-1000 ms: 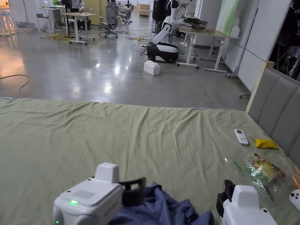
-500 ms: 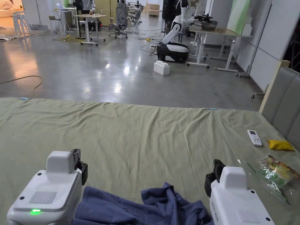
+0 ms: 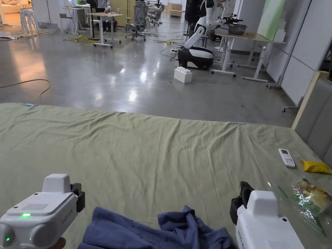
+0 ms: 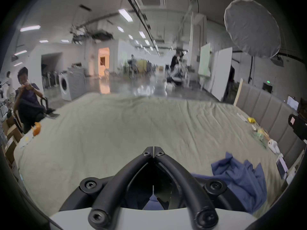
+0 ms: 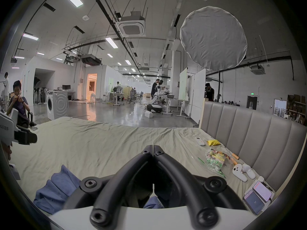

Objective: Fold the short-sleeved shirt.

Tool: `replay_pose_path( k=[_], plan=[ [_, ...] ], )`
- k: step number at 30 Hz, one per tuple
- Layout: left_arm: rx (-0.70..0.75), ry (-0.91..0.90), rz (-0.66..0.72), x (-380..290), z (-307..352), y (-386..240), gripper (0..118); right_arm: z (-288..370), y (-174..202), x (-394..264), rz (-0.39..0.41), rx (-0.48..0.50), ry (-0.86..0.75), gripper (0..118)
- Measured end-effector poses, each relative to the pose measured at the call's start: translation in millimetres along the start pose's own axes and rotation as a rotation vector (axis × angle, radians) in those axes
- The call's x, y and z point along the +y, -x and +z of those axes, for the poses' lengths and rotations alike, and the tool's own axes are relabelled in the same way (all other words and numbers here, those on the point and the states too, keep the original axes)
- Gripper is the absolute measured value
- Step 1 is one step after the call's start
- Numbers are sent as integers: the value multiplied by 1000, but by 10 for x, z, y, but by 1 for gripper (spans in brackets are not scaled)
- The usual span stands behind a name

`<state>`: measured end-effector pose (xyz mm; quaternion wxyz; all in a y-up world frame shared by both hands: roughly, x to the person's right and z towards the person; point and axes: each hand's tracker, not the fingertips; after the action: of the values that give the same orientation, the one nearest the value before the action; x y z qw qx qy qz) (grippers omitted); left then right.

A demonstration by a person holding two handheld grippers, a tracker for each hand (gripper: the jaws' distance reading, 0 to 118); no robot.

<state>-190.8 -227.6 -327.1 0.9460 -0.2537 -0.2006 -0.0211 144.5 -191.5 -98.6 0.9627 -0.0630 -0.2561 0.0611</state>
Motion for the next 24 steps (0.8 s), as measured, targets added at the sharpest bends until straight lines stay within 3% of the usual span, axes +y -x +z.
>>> replay_pose_path(
  k=[6,8,9,10,11,21,23,24],
  plan=[
    [-49,224,-3,-90,-714,38,1,-109,-45,-195,-2,-9,62,0],
    [-55,278,-22,-140,-949,28,23,-140,-63,-263,5,-13,75,0],
    [-59,305,-28,-166,-1062,28,53,-159,-76,-296,8,-15,86,0],
    [-49,332,-37,-196,-1171,15,74,-167,-89,-328,8,-17,96,0],
    [-41,346,-46,-223,-1256,8,82,-179,-102,-360,11,-20,103,0],
    [-10,503,-97,-634,-1925,-14,81,-322,-306,-719,9,-63,221,0],
    [5,465,-100,-646,-1900,-59,75,-346,-344,-786,4,-68,240,0],
    [9,468,-99,-646,-1916,-66,65,-357,-367,-814,-2,-71,250,0]
  ],
)
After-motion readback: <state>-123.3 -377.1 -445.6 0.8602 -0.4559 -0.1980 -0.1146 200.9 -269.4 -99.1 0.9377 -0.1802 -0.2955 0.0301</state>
